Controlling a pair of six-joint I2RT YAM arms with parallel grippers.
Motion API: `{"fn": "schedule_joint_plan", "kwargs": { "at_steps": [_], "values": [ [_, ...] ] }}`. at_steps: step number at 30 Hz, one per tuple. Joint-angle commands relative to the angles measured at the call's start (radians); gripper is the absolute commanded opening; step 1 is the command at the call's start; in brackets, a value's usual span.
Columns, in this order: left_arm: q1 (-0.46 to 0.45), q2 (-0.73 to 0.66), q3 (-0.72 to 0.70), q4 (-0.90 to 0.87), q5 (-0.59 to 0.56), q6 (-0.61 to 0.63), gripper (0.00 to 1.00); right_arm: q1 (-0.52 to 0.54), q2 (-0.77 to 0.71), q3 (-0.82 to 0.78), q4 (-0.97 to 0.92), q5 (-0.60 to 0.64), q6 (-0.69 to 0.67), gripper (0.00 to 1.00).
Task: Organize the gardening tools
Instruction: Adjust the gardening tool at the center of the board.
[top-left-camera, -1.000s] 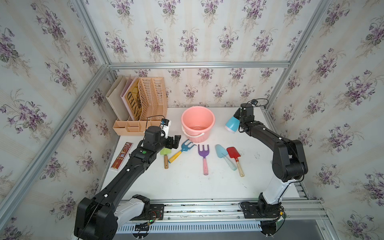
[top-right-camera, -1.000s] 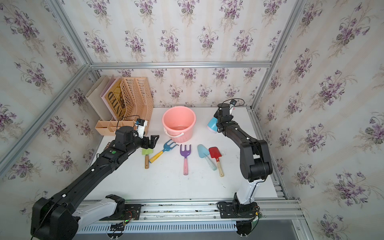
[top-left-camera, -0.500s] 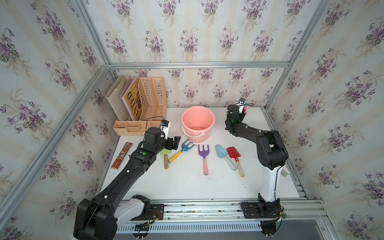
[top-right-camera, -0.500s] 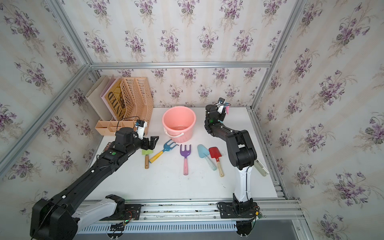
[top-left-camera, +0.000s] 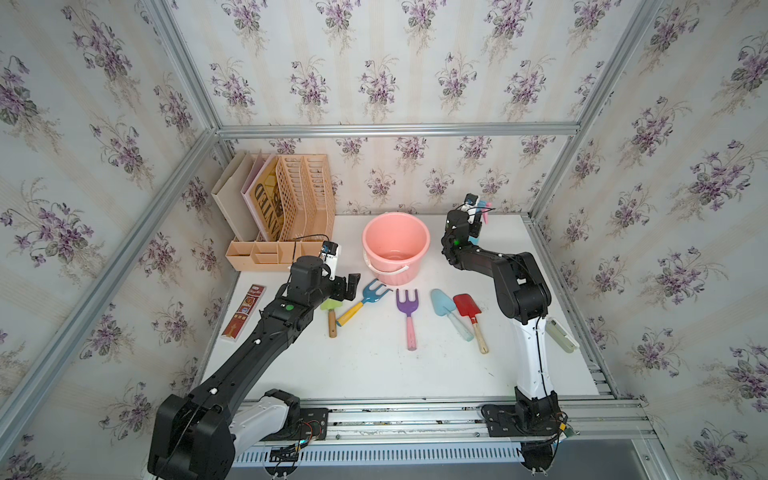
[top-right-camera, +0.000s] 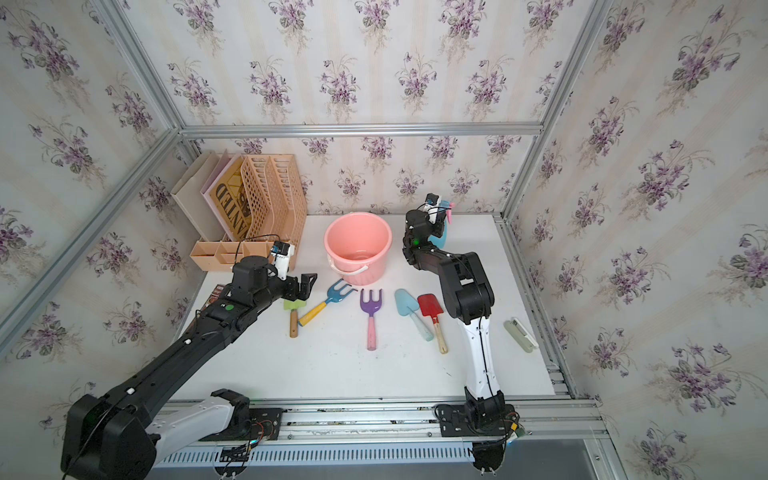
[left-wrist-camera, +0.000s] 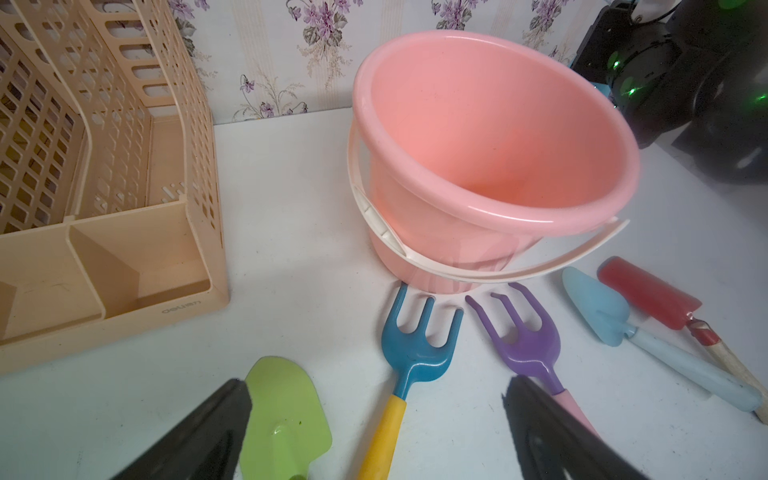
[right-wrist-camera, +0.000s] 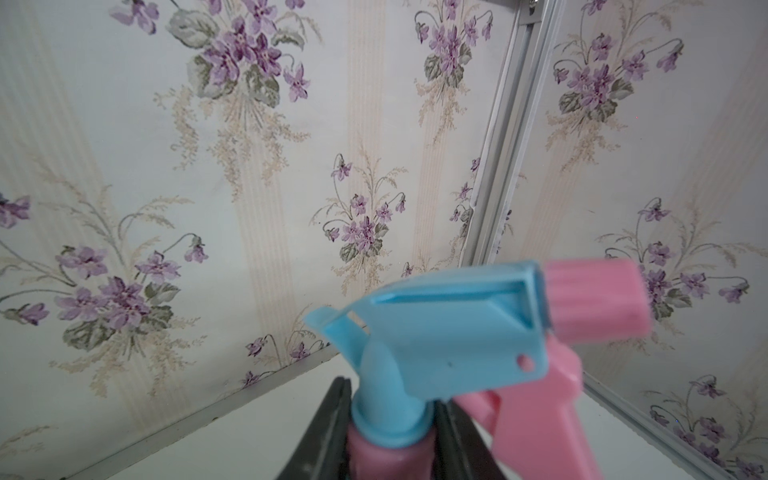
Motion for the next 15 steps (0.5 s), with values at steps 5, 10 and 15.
{"fn": "schedule_joint_plan", "kwargs": {
  "at_steps": [5, 10, 15],
  "values": [
    [0.001, -0.001, -0.009, 0.048, -0.013, 0.008, 0.99, 0.0, -0.001, -0.069, 0.109, -0.009, -0.043, 0.0],
    [0.001, 0.001, -0.017, 0.063, -0.012, -0.001, 0.99, 0.001, -0.005, -0.112, 0.145, -0.006, -0.045, 0.0],
    [0.001, -0.003, -0.022, 0.065, -0.013, -0.001, 0.99, 0.008, -0.014, -0.145, 0.163, 0.009, -0.051, 0.02]
  ]
}}
